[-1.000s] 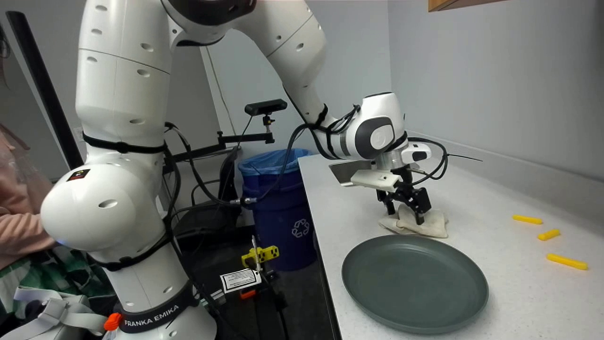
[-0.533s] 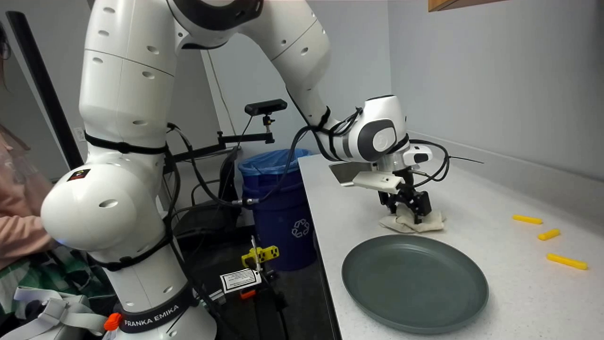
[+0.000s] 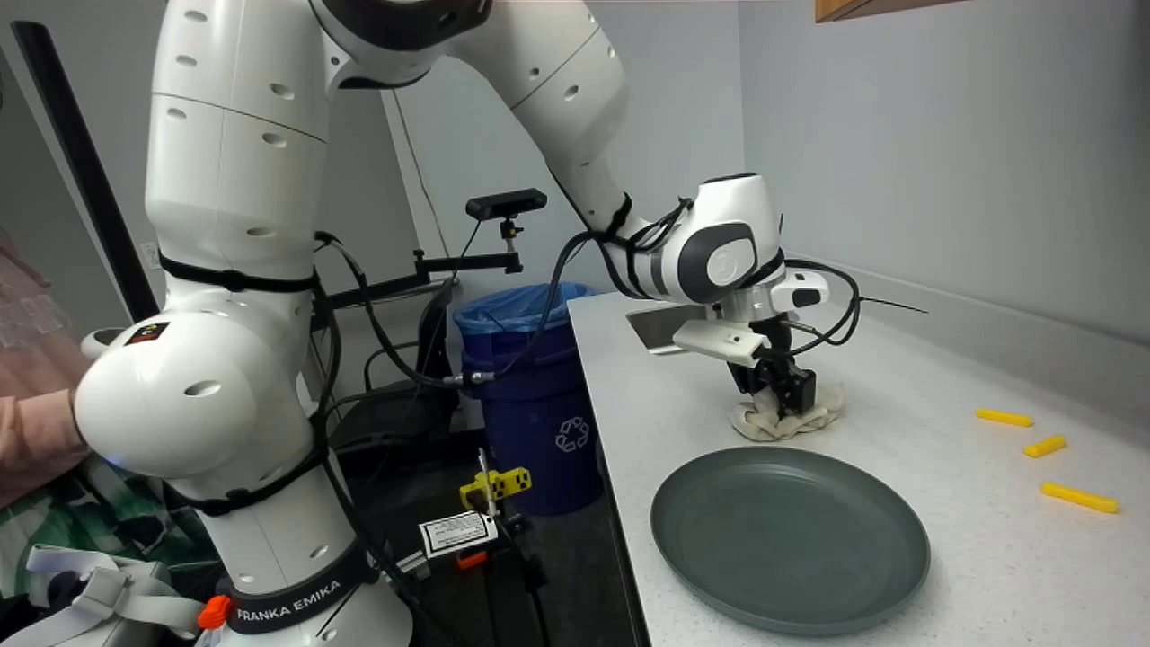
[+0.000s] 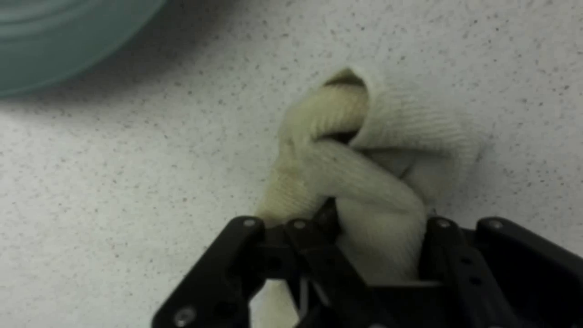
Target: Wipe the plate with the cloth
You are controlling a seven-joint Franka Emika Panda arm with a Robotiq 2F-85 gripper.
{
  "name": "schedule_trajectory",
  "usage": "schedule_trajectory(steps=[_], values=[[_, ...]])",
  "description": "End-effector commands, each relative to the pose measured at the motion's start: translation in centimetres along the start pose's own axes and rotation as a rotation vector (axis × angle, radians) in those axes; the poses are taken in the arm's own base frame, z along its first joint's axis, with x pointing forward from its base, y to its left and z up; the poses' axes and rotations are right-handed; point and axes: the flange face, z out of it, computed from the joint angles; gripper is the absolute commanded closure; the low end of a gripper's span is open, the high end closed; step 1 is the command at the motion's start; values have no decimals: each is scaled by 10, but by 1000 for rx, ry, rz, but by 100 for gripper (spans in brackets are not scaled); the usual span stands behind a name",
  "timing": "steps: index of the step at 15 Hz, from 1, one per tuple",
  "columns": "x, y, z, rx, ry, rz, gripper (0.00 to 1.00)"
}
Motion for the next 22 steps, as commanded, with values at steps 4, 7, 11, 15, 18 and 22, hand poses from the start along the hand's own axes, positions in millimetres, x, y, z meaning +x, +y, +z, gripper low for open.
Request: schedule_trajectory(steps=[4,7,11,15,18,22], values=[[-41,3,-50,40,-1,33,96],[-70,14,-77,-3,1,53,96],[-107,34,-103,-53,17,87,96],[-139,58,-117,-110,26,135,96],[-153,66,-123,-116,41,187,96],[-149,67,-117,-97,31,186,83]])
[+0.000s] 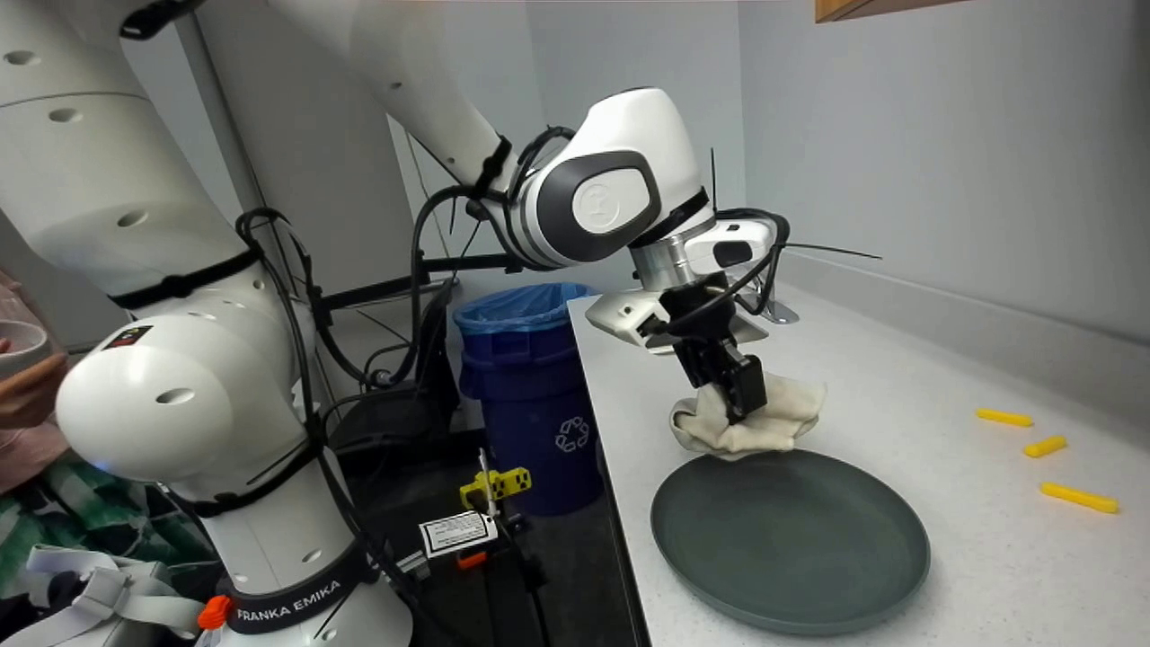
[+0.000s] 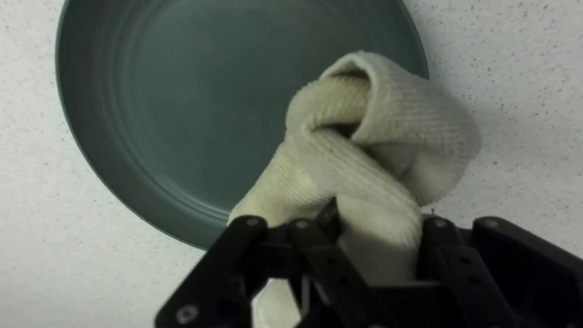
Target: Wipe the plate with the cloth
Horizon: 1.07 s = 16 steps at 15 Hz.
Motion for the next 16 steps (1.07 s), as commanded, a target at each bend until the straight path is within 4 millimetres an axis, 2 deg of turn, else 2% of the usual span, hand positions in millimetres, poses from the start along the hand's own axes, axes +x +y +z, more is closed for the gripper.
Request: schedule_trajectory(steps=[1,4,5,12,16], values=[[-1,0,-1,1,1,1,83],[-1,0,-2,1,2,3,83],[-1,0,-2,1,2,3,96],[-7,56,32,-61,-67,80,96],[3,69,50,-57,-63,100,96]])
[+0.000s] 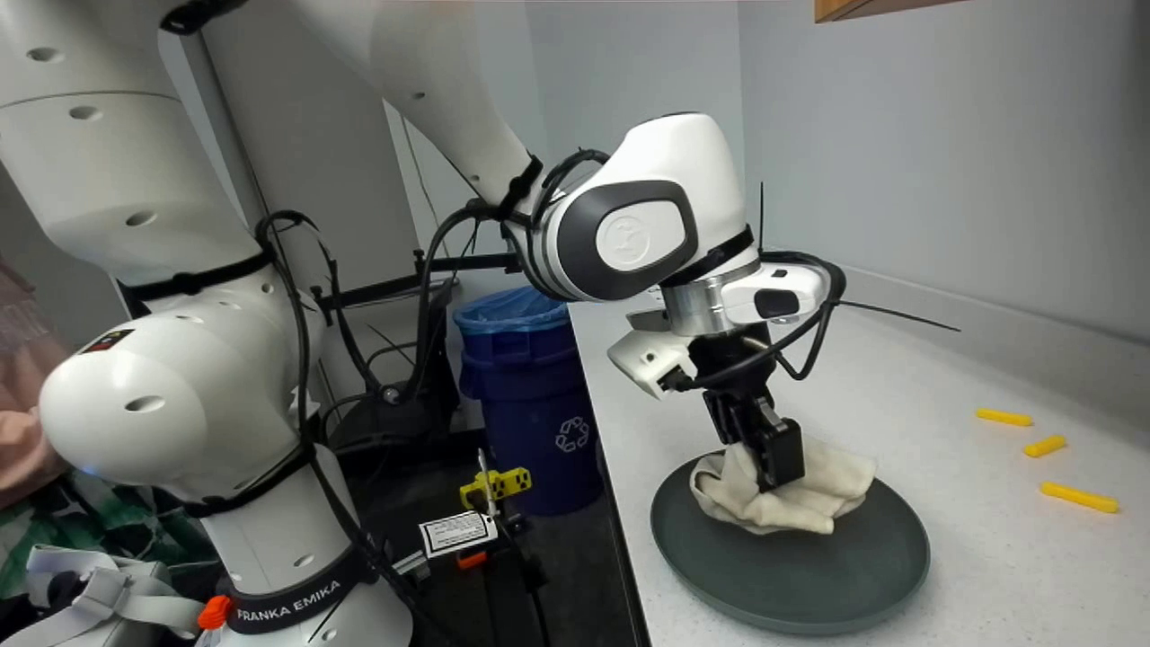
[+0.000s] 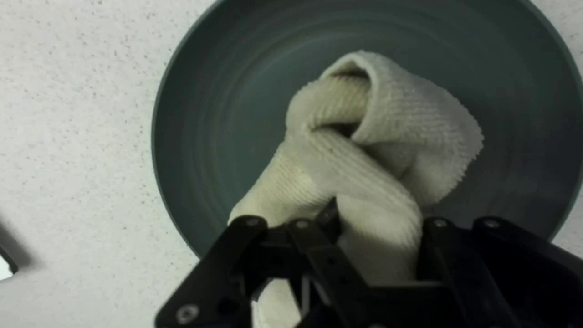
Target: Wipe the plate with the cloth
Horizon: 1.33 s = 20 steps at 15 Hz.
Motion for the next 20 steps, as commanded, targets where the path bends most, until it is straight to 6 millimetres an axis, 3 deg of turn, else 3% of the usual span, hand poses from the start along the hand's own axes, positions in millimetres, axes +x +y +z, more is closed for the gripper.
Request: schedule_trajectory(steps=[1,5,8,11,15,20], values=[[23,5,14,-1,31,23,96],[48,4,29,4,53,19,96],[55,-6,40,24,41,7,96],[54,-18,48,65,22,6,96],[53,-34,43,121,15,-29,96],[33,-36,44,132,-31,-98,96]])
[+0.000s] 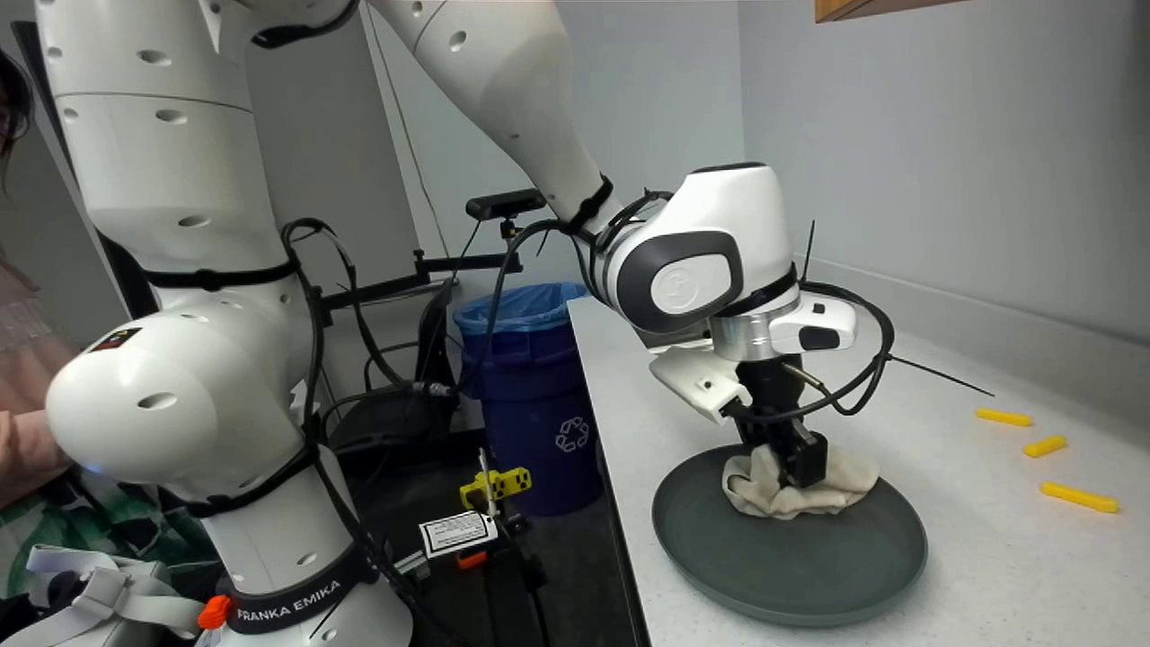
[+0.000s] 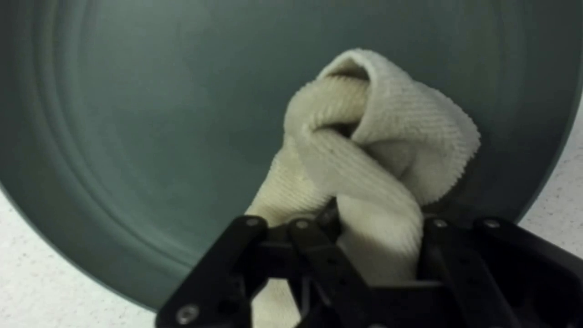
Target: Wipe the plate with the cloth
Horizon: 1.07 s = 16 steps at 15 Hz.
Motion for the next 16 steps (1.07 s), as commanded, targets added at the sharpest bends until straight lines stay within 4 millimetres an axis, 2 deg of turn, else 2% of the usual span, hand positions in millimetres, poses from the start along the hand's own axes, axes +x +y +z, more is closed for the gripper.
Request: schedule_trajectory(steps=[1,6,8,13,16], values=[[-20,0,-2,13,-39,-43,96],[-43,1,-1,9,-82,-70,96],[-52,8,1,-32,-118,-75,96],[-61,42,-3,-268,-183,-73,96],[-66,47,1,-349,-194,-57,96]])
